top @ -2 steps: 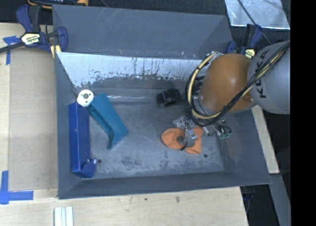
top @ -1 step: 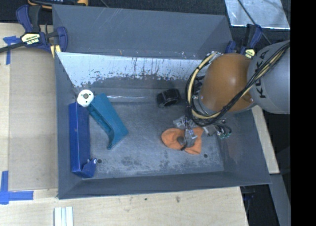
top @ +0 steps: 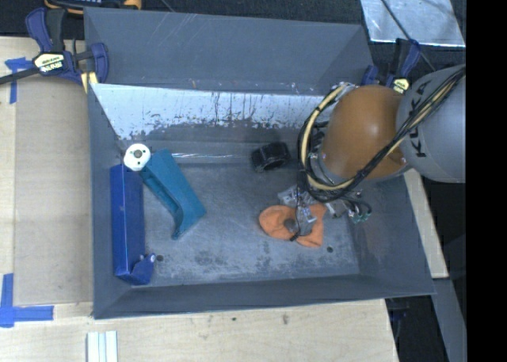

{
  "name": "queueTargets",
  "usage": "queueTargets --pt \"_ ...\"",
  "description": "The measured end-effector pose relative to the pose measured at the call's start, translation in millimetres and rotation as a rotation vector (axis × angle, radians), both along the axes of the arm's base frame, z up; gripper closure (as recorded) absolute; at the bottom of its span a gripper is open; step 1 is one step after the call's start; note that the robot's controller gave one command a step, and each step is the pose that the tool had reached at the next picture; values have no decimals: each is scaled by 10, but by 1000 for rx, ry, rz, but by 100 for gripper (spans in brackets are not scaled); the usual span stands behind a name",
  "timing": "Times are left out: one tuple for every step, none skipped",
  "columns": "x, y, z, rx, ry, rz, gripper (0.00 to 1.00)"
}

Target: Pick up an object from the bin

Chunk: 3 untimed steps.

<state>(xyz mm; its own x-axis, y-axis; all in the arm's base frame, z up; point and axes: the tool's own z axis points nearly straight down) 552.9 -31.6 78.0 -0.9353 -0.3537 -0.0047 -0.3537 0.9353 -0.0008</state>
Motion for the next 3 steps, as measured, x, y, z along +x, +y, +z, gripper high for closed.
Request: queueTargets --pt "0 0 0 0 0 0 100" --pt "0 0 0 0 1 0 100" --pt "-1 -1 0 0 1 -1 100"
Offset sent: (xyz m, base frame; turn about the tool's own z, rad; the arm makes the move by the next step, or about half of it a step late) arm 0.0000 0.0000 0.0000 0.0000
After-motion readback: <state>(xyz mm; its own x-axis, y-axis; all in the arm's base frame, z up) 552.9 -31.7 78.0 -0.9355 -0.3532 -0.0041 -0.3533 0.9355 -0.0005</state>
